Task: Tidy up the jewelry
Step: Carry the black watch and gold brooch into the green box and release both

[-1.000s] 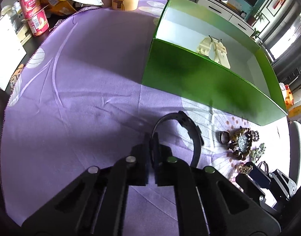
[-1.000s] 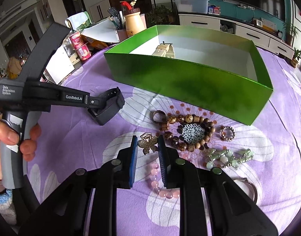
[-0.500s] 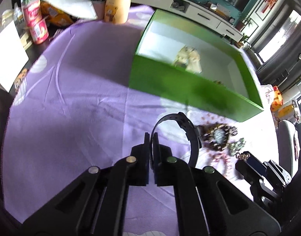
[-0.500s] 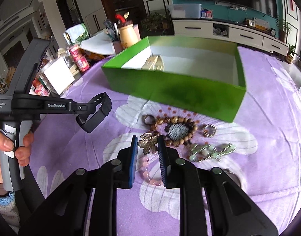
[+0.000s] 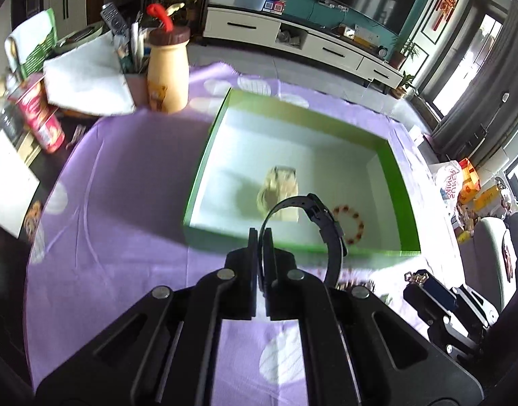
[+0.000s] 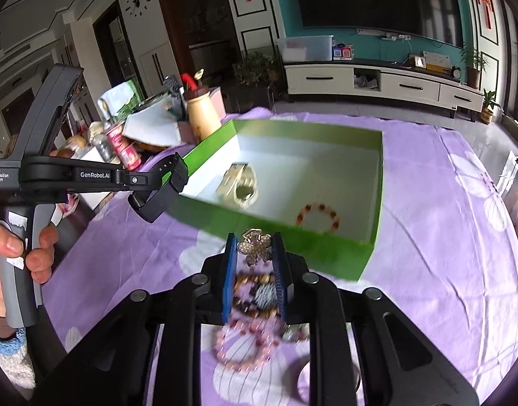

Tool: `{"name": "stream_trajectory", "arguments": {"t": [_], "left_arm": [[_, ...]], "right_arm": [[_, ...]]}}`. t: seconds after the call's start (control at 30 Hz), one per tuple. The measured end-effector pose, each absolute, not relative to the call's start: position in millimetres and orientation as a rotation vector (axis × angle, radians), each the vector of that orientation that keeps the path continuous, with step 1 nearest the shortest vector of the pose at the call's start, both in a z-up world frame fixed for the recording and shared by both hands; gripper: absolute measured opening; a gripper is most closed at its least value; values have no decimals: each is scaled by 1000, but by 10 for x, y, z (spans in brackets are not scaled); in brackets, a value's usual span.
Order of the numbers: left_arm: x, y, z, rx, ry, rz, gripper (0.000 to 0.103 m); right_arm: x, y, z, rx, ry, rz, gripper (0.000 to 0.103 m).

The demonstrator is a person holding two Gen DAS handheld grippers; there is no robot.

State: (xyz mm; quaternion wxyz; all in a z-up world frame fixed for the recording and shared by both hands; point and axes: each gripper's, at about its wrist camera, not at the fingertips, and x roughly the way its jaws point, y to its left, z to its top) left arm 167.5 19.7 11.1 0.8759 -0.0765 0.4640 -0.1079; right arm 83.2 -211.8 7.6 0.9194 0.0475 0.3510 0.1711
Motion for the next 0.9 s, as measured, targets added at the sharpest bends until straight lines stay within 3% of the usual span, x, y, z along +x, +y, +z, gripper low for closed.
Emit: {"name": "stream_trajectory", "arguments": {"t": [0.77, 0.83, 0.9], "left_arm": [[2916, -32, -183, 15, 993, -42, 3], [2944, -46, -202, 23, 992, -38, 5], [2957, -57, -215, 21, 991, -44, 16]], "right_arm": [[2051, -2161, -118, 155, 837, 292, 20], [2113, -2143, -153, 149, 848, 287, 20], [2142, -2133, -184, 144, 860, 279, 21]]}}
